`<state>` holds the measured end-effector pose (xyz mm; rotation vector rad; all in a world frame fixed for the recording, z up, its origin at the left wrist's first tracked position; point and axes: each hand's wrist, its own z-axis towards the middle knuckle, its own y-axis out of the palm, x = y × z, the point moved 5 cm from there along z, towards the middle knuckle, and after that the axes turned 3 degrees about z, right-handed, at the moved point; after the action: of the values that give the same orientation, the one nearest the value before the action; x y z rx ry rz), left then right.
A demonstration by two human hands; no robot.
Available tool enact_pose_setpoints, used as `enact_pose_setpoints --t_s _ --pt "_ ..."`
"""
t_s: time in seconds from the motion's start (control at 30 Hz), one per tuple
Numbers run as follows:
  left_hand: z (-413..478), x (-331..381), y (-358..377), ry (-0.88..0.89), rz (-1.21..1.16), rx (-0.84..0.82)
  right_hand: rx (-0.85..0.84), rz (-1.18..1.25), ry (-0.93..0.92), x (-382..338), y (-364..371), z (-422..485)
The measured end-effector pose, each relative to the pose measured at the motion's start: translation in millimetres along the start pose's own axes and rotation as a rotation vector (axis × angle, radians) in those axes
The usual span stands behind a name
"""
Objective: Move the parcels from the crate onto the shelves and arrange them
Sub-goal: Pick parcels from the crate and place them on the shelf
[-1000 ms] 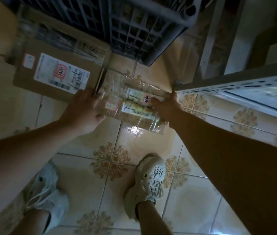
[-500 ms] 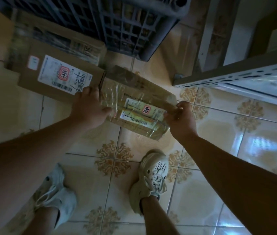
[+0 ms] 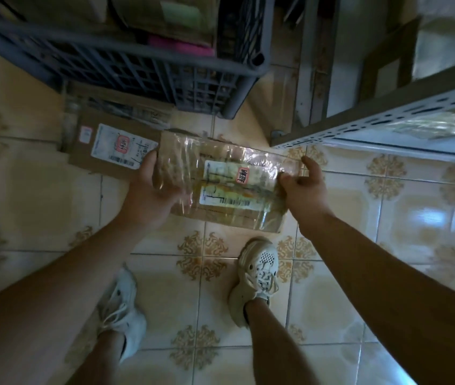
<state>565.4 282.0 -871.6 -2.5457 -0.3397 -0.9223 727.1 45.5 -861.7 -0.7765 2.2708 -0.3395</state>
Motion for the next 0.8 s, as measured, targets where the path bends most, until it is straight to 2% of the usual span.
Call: enact_pose_setpoints --t_s 0.1,0.23,0.43,0.6,0.8 --pt "-44 34 -37 0.049 0.002 -0.023 -0.004 0.025 -0.032 -35 -5 -52" --pt "-114 88 -100 0.112 0.116 0.002 0.004 0.031 -0.086 -88 -23 -150" --pt "-237 185 -184 0.297 0.126 -0.078 0.113 0.061 -0.255 -174 -74 -321" --pt "-336 261 -236 0.429 0.121 0.003 0.129 0.123 -0.414 -222 -126 -434" --pt "-461 326 -247 0.590 0.055 0.156 0.194 0.201 -0.514 -227 -197 -522"
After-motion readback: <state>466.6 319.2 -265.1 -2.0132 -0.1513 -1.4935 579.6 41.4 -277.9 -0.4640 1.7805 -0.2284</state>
